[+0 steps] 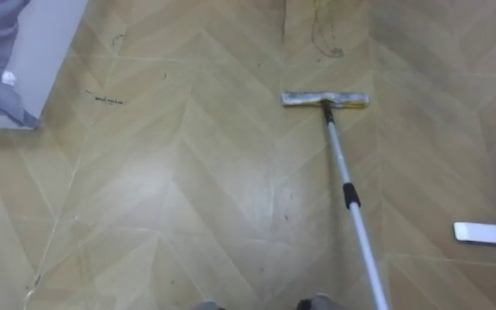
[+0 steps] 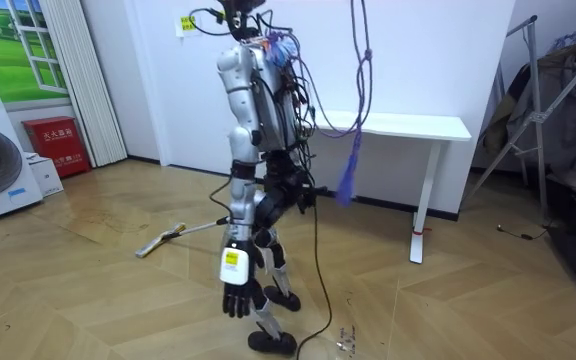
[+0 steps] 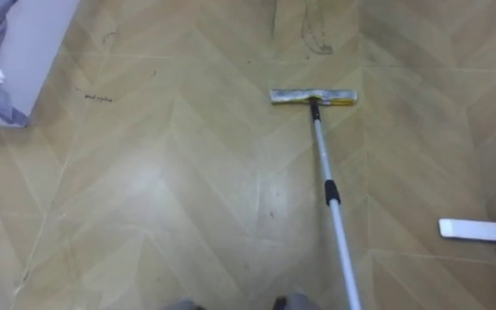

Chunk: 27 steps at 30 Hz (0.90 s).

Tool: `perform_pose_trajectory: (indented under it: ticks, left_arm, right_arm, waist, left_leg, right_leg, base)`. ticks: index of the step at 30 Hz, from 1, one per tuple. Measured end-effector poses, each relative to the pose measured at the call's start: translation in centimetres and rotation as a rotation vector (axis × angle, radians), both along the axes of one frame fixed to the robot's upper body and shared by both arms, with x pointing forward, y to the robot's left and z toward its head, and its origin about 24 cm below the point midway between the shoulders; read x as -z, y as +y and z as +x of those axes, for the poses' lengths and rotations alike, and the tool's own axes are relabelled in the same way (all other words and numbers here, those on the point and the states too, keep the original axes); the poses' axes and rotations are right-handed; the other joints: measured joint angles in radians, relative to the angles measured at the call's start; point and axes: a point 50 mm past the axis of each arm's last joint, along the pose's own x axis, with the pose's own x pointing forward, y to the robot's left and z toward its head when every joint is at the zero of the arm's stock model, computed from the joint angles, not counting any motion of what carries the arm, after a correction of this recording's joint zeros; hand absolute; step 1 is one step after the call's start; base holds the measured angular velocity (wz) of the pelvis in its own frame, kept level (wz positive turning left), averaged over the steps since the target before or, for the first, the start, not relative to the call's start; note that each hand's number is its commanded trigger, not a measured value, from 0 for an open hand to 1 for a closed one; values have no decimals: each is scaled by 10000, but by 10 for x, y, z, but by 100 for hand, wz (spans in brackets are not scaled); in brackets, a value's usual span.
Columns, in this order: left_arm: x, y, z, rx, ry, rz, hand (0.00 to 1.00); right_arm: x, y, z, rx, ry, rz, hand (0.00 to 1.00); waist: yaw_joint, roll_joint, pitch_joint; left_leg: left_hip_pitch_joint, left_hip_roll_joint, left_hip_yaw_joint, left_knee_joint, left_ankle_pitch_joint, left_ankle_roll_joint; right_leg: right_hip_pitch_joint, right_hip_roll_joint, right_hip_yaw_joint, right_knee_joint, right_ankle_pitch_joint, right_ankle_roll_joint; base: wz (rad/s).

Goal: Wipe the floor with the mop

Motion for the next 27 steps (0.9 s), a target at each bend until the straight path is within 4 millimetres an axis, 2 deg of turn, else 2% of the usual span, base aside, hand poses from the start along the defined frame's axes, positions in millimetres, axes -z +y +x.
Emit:
perform_pose_trajectory:
  ticks: [1,2,3,4,5,6,7,8,9,10,11,12,13,14,15,16,17,18,19,20,21,22,23,24,25,26,27]
  left_arm:
    - [0,-1,-2,-90,-7,55,0]
    - [0,-1,-2,-166,-34,47,0]
    - [1,-3,-3,-270,-37,-4,0]
    - [1,-6,-3,-202,-57,-134,0]
    - [1,-7,-1,-106,-109,-159,0]
    - [1,-8,3,-77,-258,-195,0]
    - [1,-6,4,-75,-340,-170,0]
    - [0,-5,4,-69,-362,-164,0]
    - [0,-3,2,-54,-336,-183,0]
    - [0,-2,1,-30,-301,-259,0]
    - [0,-1,1,-19,-294,-292,0]
    - [0,0,1,75,-258,-399,0]
    - [0,0,3,302,-258,-506,0]
    - [0,-1,4,385,-277,-558,0]
    - [0,-1,6,539,-289,-665,0]
    - [0,-3,7,559,-362,-737,0]
    - [-1,-4,7,562,-424,-754,0]
    - [-1,-4,7,540,-508,-769,0]
    - [-2,-4,13,561,-704,-700,0]
    - [-2,-4,15,570,-762,-673,0]
    - [-4,-3,21,615,-972,-596,0]
    - [-5,1,26,610,-1158,-404,0]
    - [-6,2,28,604,-1255,-329,0]
    - [-7,1,31,607,-1471,-276,0]
    - [-6,-3,32,663,-1502,-286,0]
    - [-6,-5,32,707,-1480,-309,0]
    - [-5,-9,32,719,-1431,-383,0]
  right_arm:
    - [-1,-2,7,-32,-66,-102,100]
    - [-2,-4,14,-42,-197,-159,100]
    - [-6,-8,31,-108,-576,-265,100]
    - [-12,-14,51,-241,-1038,-412,100]
    - [-15,-18,61,-325,-1281,-483,100]
    - [-21,-22,78,-446,-1731,-568,100]
    - [-25,-23,92,-578,-2112,-493,100]
    - [-25,-23,93,-545,-2182,-415,100]
    - [-28,-20,104,-451,-2559,-167,100]
    - [-29,-18,109,-301,-2788,60,100]
    - [-29,-17,109,-216,-2830,126,100]
    - [-28,-19,104,88,-2801,183,100]
    - [-26,-23,96,287,-2639,217,100]
    - [-25,-25,89,392,-2513,194,100]
    - [-22,-30,73,553,-2127,117,100]
    - [-20,-40,53,729,-1608,-108,100]
    - [-20,-45,42,828,-1289,-278,100]
    - [-21,-55,19,862,-643,-617,100]
    - [-21,-59,-1,913,58,-937,100]
    - [-20,-60,-11,1004,379,-1031,100]
    - [-19,-58,-29,1165,898,-1061,100]
    - [-15,-47,-35,1250,1038,-796,100]
    - [-12,-41,-35,1298,1011,-654,100]
    - [-9,-30,-35,1361,1003,-408,100]
    - [-6,-24,-35,1361,1007,-300,100]
    - [-6,-22,-36,1360,1010,-258,100]
    - [-5,-20,-37,1411,1013,-212,100]
  waist:
    - [160,-60,22]
    - [209,-111,49]
    - [258,-250,97]
    - [385,-293,120]
    - [503,-293,121]
    - [714,-284,127]
    - [944,-309,128]
    - [1035,-321,130]
    - [1076,-378,113]
    - [1043,-379,110]
    - [1043,-372,108]
    - [1041,-364,100]
    - [1009,-308,64]
    - [977,-306,54]
    - [884,-277,33]
    - [793,-198,-12]
    - [748,-160,-38]
    - [707,-73,-78]
    - [649,88,-77]
    - [602,218,-116]
    - [505,348,-132]
    - [426,372,-136]
    - [335,390,-115]
    - [60,415,-89]
    - [-61,418,-85]
    - [-91,422,-72]
    - [-102,429,-61]
  left_leg:
    - [-504,-1,-122,992,578,-27]
    - [-775,-12,-141,1439,1027,-21]
    - [-1358,-45,-153,2172,2056,-42]
    - [-1956,-112,-20,2729,2815,-99]
    - [-2256,-118,140,2940,2849,-87]
    - [-2776,-104,337,3329,2760,1]
    - [-3091,-123,612,3147,2627,127]
    - [-3120,-143,691,2822,2571,177]
    - [-2944,-275,732,1445,2362,161]
    - [-2594,-305,730,-316,2198,101]
    - [-2417,-290,725,-1104,2172,91]
    - [-2143,-258,748,-2328,2103,158]
    - [-2120,-314,821,-2492,1858,495]
    - [-2091,-360,843,-2551,1784,611]
    - [-1919,-528,888,-2766,1672,778]
    - [-1683,-681,1012,-2961,1444,1045]
    - [-1539,-726,1092,-3039,1291,1166]
    - [-1351,-888,1195,-3054,962,1309]
    - [-1244,-1113,1157,-2891,646,1413]
    - [-1189,-1144,1094,-2779,489,1438]
    - [-992,-1146,1004,-2684,184,1557]
    - [-858,-1142,956,-2729,-20,1577]
    - [-799,-1141,955,-2774,-62,1599]
    - [-669,-1141,961,-2860,-195,1650]
    - [-523,-1145,969,-2915,-369,1644]
    - [-435,-1143,969,-2924,-483,1626]
    - [-206,-1143,962,-2905,-742,1594]
  right_leg:
    - [-125,41,51,459,-214,-112]
    - [-183,49,82,640,-302,-152]
    - [-290,56,141,885,-419,-223]
    - [-423,75,186,1075,-466,-291]
    - [-483,100,232,1157,-482,-322]
    - [-512,178,273,1239,-506,-365]
    - [-482,238,323,1272,-548,-379]
    - [-452,241,337,1271,-574,-384]
    - [-430,241,396,1271,-637,-313]
    - [-414,232,399,1271,-720,-251]
    - [-404,243,398,1275,-775,-214]
    - [-374,239,395,1276,-920,-139]
    - [-308,144,395,1200,-1051,-7]
    - [-228,106,379,1079,-1074,43]
    - [52,-14,358,740,-1060,197]
    - [401,-173,318,371,-953,328]
    - [557,-267,327,246,-933,410]
    - [634,-428,463,443,-830,566]
    - [211,-492,716,1372,-153,729]
    - [-9,-453,908,1893,339,744]
    - [-572,-276,1315,2786,1274,819]
    - [-1105,-11,1564,2878,1343,940]
    - [-1392,39,1604,2722,1271,967]
    - [-1901,143,1650,2006,1230,1000]
    - [-2274,285,1671,897,1249,989]
    - [-2406,343,1667,310,1281,962]
    - [-2590,459,1690,-747,1485,818]
  base:
    - [-20]
    - [-12]
    - [-8]
    - [-12]
    - [-24]
    - [-32]
    - [-29]
    - [-18]
    - [0]
    - [8]
    - [16]
    - [17]
    - [21]
    - [27]
    - [31]
    - [29]
    - [22]
    - [15]
    - [16]
    - [9]
    - [0]
    - [-3]
    - [0]
    - [4]
    - [0]
    - [-10]
    - [0]
